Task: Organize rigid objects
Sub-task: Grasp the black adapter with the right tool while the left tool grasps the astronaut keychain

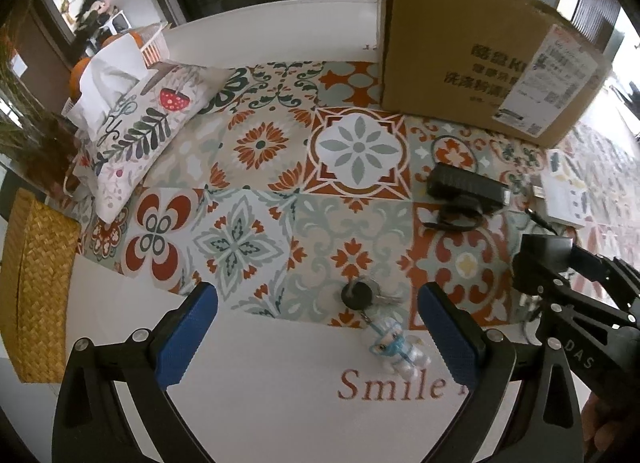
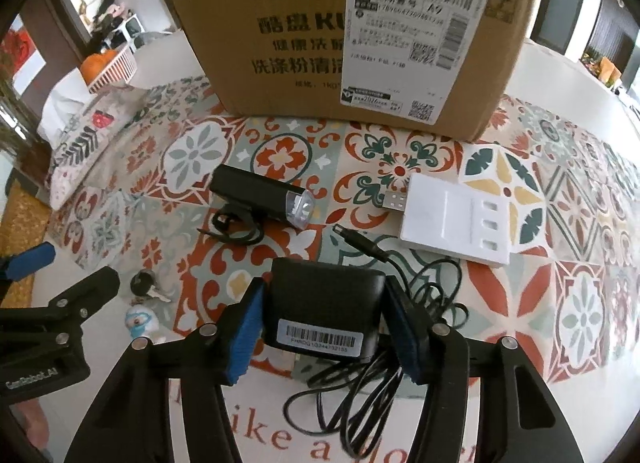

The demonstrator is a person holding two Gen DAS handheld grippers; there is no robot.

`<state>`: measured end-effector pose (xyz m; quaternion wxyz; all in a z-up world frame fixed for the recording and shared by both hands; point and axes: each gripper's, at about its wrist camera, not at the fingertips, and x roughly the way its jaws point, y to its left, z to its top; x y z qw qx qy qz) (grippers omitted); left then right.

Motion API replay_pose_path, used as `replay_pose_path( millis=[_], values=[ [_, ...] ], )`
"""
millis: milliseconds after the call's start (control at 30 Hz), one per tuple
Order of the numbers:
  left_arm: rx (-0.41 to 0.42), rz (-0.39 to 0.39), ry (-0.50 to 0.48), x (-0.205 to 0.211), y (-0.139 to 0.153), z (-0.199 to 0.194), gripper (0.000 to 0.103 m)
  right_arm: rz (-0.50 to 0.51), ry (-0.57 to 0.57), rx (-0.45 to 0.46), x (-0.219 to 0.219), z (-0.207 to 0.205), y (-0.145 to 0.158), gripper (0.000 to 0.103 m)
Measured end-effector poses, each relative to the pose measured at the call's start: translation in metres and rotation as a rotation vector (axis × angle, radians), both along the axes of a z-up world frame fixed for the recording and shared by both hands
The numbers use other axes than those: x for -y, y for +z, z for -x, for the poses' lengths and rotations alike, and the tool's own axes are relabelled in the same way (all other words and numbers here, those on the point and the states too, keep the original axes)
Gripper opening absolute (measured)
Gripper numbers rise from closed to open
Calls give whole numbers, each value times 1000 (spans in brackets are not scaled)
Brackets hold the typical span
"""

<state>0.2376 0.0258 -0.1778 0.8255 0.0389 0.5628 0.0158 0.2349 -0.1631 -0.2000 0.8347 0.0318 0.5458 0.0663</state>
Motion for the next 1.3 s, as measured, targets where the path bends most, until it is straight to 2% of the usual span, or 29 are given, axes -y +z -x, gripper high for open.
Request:
replay_pose_path(
  millis=[200,367,500,600,733,867,967,1033,1167,1300],
  values=[
    [-10,57,-12,0,0,20,101,5,-5,28,3,21,16,57],
    [-49,114,-4,-6,-15,36,97,27,26,47,-6,33,20,56],
    [-89,148,20,-6,-28,41,90,25,47,50,-8,41,17,56],
    [-111,142,32,-2,-34,39,80,17,50,42,-8,42,12,56],
    [-126,158,47,5,-40,31,73,8,45,30,-3,40,7,56],
    [-142,195,52,11,-43,28,71,-3,42,28,0,39,6,56],
    [-149,181,37,16,-47,26,69,-12,34,27,4,37,6,56],
    [-161,175,28,19,-51,24,62,-3,27,26,7,37,5,56],
    [-162,154,13,23,-58,20,59,-5,21,18,8,36,2,56],
    [-132,119,-8,30,-58,19,45,-4,25,12,6,37,0,56]
  ],
)
